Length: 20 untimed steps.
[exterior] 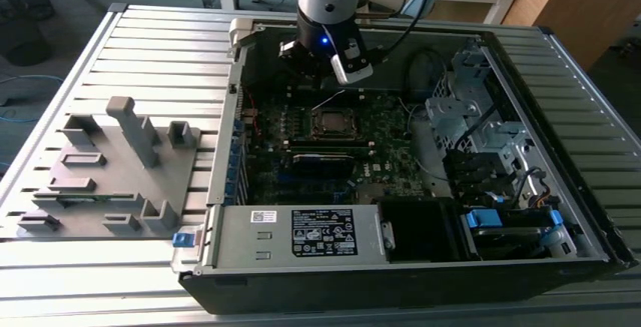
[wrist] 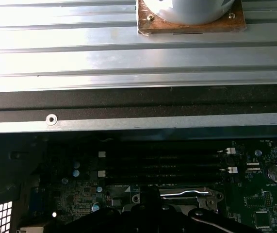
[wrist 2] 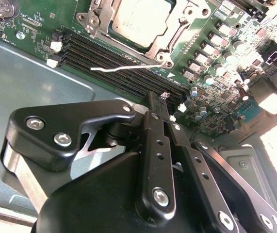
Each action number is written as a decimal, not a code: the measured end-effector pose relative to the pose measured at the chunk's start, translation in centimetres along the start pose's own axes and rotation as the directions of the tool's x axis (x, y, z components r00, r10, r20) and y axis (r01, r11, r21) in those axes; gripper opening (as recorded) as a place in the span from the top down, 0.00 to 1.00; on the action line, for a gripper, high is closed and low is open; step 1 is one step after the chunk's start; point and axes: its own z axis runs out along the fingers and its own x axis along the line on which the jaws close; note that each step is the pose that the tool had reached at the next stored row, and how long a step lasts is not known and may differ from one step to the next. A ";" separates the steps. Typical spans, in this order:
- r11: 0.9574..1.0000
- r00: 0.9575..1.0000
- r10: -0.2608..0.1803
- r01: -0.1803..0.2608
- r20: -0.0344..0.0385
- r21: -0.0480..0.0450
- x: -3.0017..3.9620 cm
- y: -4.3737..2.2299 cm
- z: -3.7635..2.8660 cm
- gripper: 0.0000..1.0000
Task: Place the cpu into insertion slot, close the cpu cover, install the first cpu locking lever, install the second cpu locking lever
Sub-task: 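Install the first cpu locking lever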
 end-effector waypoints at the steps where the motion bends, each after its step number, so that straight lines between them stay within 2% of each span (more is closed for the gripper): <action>1: 1.000 1.000 0.000 0.000 0.000 0.000 0.00 0.00 0.00 0.90; 6: 1.000 1.000 0.000 0.000 0.000 0.000 0.00 0.00 0.02 0.90; 7: 1.000 1.000 0.000 0.000 0.001 0.004 0.00 0.00 0.04 0.90; 9: 1.000 1.000 0.000 0.000 0.001 0.019 0.00 -0.01 0.05 0.90; 11: 1.000 1.000 0.000 0.000 0.002 0.026 0.00 -0.02 0.10 0.90; 16: 0.999 1.000 -0.002 0.001 0.008 0.033 -0.01 -0.12 0.50 0.90; 20: 0.999 1.000 -0.002 0.001 0.008 0.033 -0.28 -0.15 0.70 0.90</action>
